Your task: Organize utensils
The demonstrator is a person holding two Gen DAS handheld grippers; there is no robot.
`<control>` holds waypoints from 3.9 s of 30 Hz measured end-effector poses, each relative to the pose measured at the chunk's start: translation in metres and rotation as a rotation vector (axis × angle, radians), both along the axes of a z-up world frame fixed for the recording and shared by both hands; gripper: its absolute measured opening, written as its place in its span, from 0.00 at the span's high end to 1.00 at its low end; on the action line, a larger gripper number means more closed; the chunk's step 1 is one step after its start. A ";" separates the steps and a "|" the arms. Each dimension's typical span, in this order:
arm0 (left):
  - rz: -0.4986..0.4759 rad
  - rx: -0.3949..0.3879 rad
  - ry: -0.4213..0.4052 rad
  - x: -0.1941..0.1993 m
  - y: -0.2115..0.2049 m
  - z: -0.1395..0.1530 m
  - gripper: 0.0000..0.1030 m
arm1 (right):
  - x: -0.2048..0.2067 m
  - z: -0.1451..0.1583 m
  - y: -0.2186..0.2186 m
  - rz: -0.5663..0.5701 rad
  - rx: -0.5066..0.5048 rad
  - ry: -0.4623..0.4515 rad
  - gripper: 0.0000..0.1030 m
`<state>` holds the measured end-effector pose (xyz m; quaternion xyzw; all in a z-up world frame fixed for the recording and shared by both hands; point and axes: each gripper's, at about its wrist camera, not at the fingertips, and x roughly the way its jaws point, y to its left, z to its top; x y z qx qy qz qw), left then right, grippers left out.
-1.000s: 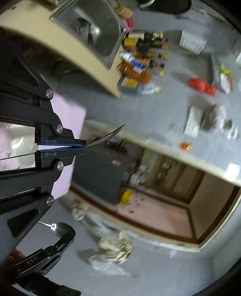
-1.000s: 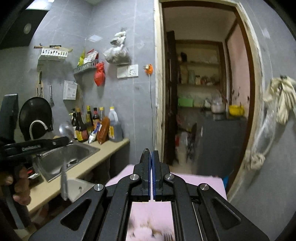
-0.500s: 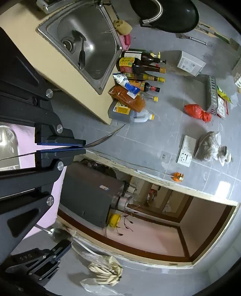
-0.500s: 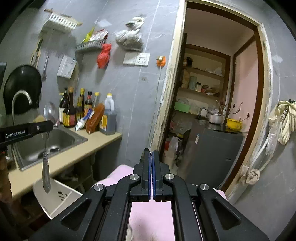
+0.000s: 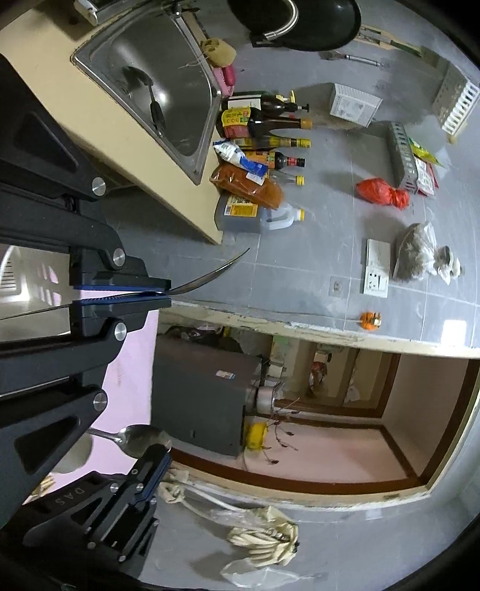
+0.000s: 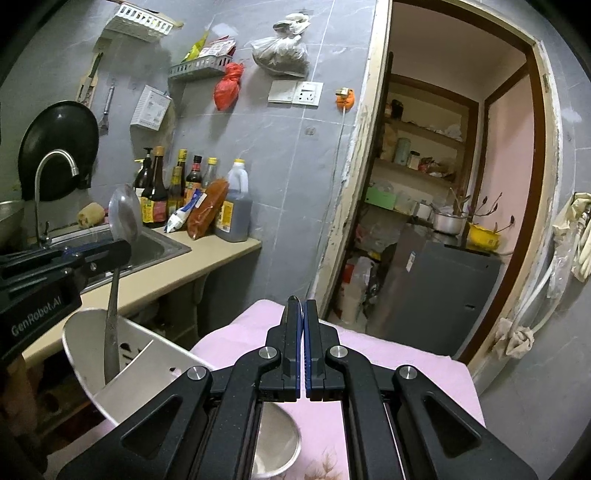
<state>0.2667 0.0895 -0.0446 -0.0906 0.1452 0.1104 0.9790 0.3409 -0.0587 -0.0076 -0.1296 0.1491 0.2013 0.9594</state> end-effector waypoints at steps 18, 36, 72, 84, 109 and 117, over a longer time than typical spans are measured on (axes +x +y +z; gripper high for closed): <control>-0.063 -0.088 0.231 -0.023 0.000 0.005 0.94 | -0.021 0.015 -0.033 0.024 0.052 0.110 0.94; -0.094 -0.099 0.082 -0.052 -0.068 0.061 0.12 | -0.081 0.073 -0.153 -0.168 0.172 -0.010 0.08; -0.236 -0.124 0.316 -0.021 -0.220 -0.052 0.03 | -0.042 -0.059 -0.326 -0.235 0.241 0.367 0.04; -0.253 -0.232 0.440 0.030 -0.212 -0.100 0.44 | 0.010 -0.149 -0.299 -0.067 0.275 0.674 0.64; -0.372 -0.658 0.603 0.079 -0.199 -0.148 0.80 | 0.057 -0.198 -0.261 0.060 0.396 0.909 0.77; -0.407 -0.694 0.638 0.087 -0.201 -0.149 0.86 | 0.064 -0.197 -0.260 0.037 0.408 0.936 0.90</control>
